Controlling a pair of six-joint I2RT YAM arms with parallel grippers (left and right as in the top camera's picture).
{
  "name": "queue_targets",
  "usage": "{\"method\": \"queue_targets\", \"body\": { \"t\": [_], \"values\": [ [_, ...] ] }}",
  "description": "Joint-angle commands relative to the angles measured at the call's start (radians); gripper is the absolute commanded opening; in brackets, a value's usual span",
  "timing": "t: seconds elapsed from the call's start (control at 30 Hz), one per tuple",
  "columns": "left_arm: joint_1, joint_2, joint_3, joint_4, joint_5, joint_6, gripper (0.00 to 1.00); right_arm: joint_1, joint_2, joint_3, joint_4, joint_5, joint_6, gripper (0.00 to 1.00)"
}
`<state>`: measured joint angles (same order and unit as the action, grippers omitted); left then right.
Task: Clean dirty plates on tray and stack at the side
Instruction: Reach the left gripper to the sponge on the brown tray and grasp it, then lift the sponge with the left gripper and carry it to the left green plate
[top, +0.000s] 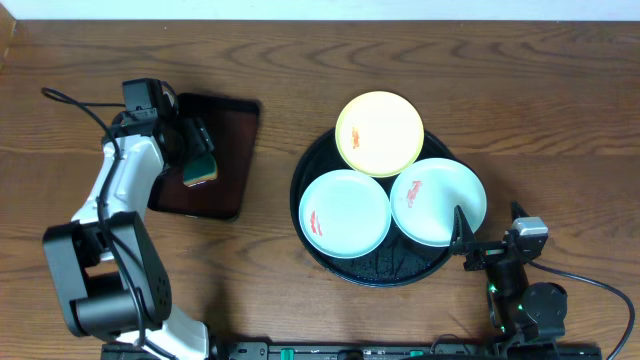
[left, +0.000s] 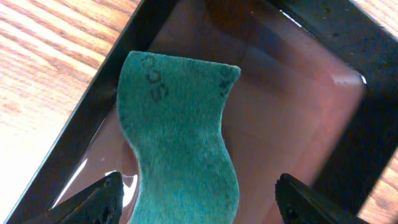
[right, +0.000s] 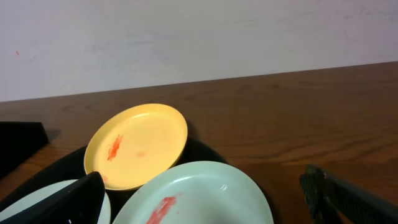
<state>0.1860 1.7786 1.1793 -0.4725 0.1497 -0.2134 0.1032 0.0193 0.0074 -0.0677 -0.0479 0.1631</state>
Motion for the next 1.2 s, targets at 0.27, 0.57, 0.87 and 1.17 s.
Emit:
{"method": "queue_targets", "body": {
  "t": [0.27,0.57,0.87,1.17],
  "values": [
    [-0.002,0.129,0.011,0.004,-0.062,-0.01,0.7,-0.006,-0.003,-0.002,-0.004,0.006,-0.015,0.99],
    [-0.002,0.125,0.011,0.01,-0.045,-0.01,0.2,-0.006,-0.003,-0.002,-0.003,0.006,-0.015,0.99],
    [-0.002,-0.066,0.017,0.008,-0.045,-0.023,0.08,-0.006,-0.003,-0.002,-0.004,0.006,-0.015,0.99],
    [-0.002,-0.431,0.017,0.011,-0.045,-0.025,0.08,-0.006,-0.003,-0.002,-0.003,0.006,-0.015,0.99]
  ]
}}
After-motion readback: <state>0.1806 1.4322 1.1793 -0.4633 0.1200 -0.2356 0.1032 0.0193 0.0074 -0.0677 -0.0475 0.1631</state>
